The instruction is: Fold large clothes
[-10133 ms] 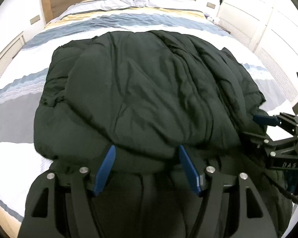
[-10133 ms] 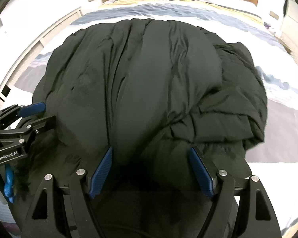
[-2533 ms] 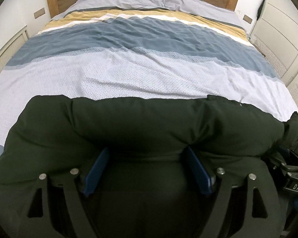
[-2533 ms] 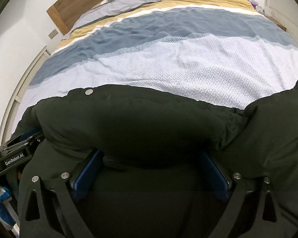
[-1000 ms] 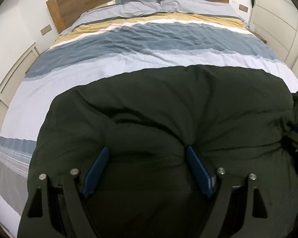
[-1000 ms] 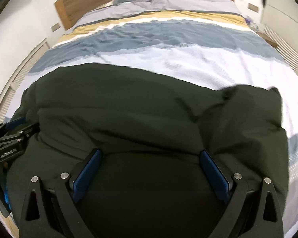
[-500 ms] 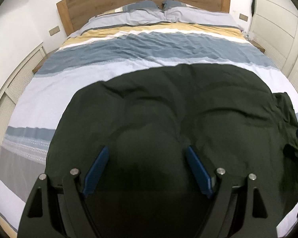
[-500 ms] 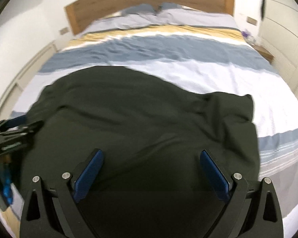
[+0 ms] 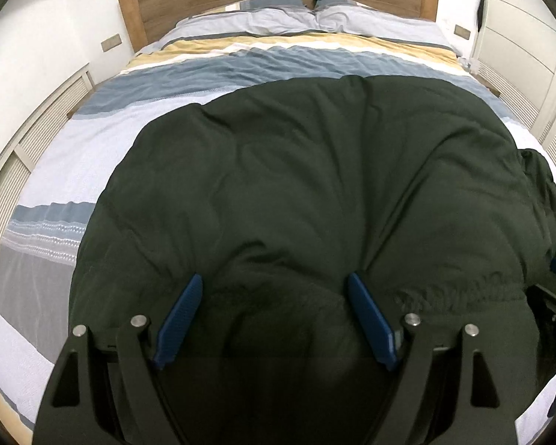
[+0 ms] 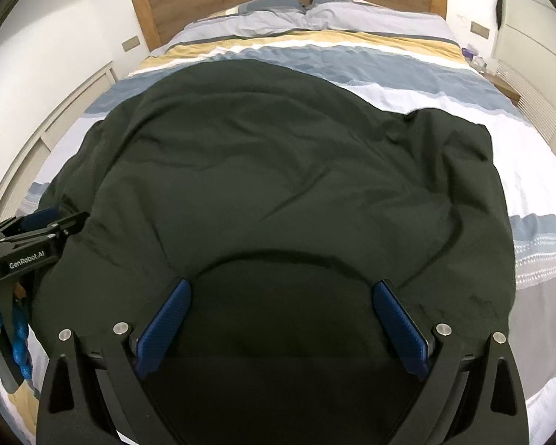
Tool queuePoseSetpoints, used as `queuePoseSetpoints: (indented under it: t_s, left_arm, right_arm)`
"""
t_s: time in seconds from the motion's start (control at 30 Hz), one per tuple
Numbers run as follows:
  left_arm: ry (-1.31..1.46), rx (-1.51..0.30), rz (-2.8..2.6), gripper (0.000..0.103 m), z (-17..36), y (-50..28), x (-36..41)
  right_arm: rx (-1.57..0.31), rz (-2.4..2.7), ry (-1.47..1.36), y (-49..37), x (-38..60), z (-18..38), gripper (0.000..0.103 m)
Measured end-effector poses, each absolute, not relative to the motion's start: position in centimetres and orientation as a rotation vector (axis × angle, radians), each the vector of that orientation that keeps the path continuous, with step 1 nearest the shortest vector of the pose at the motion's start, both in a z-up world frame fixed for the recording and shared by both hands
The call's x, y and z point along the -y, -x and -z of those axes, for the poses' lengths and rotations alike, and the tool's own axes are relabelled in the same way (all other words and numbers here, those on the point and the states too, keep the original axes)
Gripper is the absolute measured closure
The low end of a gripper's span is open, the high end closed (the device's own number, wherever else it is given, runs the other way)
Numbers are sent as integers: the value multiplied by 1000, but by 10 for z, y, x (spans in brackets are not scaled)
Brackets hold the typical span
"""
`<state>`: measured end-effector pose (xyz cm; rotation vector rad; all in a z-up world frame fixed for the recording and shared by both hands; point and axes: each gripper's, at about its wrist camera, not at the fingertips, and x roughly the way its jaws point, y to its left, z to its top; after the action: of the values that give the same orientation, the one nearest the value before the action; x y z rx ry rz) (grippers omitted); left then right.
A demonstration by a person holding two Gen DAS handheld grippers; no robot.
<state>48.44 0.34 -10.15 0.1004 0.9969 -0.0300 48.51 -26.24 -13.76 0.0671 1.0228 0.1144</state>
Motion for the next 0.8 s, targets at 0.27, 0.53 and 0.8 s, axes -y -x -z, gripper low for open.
queuePoseSetpoints:
  t_s: [0.27, 0.53, 0.8]
  left_arm:
    - [-106, -998, 26, 22, 100, -477, -4]
    - [-113, -1004, 22, 22, 97, -465, -9]
    - [-73, -1017, 101, 22, 91, -448, -29]
  right_arm:
    - [-1040, -66, -45, -471, 276, 140, 6]
    - [-1063, -13, -42, -457, 294, 142, 6]
    - [-1088, 21, -47, -440, 311, 141, 5]
